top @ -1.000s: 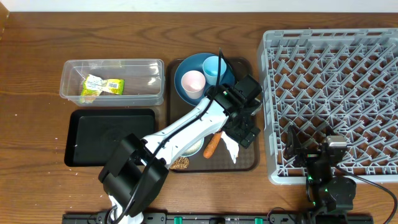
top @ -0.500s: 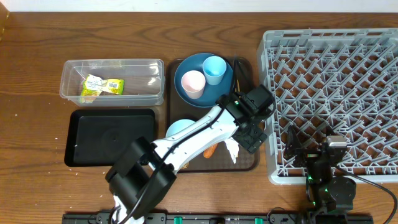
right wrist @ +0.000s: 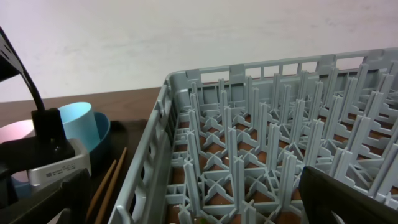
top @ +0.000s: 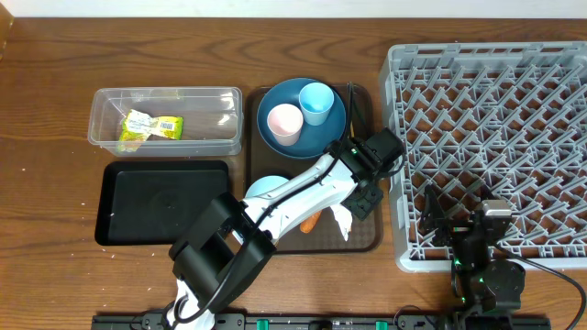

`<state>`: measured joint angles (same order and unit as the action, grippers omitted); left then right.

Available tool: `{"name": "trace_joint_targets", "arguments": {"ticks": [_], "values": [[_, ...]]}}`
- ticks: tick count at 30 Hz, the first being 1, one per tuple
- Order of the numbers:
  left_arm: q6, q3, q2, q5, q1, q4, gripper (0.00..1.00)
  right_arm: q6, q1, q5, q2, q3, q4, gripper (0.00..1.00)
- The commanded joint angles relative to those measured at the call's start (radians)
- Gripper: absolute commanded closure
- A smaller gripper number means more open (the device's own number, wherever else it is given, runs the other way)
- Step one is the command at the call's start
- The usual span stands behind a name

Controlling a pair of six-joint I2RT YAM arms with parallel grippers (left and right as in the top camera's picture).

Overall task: Sort waste into correct bins and load items into the dishwasher rack
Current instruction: 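Move the left gripper back to the crumpled white tissue on the tray, then close the left gripper on the tissue and lift it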

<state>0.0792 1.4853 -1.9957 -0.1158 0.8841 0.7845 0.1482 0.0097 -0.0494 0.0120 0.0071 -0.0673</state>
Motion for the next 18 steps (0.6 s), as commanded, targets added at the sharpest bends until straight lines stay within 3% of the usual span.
{"name": "trace_joint_targets", "arguments": {"ticks": [1, 18], "values": [[0.012, 0.009, -0.008, 0.023, -0.004, 0.003, 0.40, -0.007, -0.003, 0.000, -0.005, -0.002, -0.003, 0.01], [0.029, -0.015, -0.026, 0.023, -0.004, -0.021, 0.40, -0.007, -0.003, 0.000, -0.005, -0.002, -0.004, 0.01]]}}
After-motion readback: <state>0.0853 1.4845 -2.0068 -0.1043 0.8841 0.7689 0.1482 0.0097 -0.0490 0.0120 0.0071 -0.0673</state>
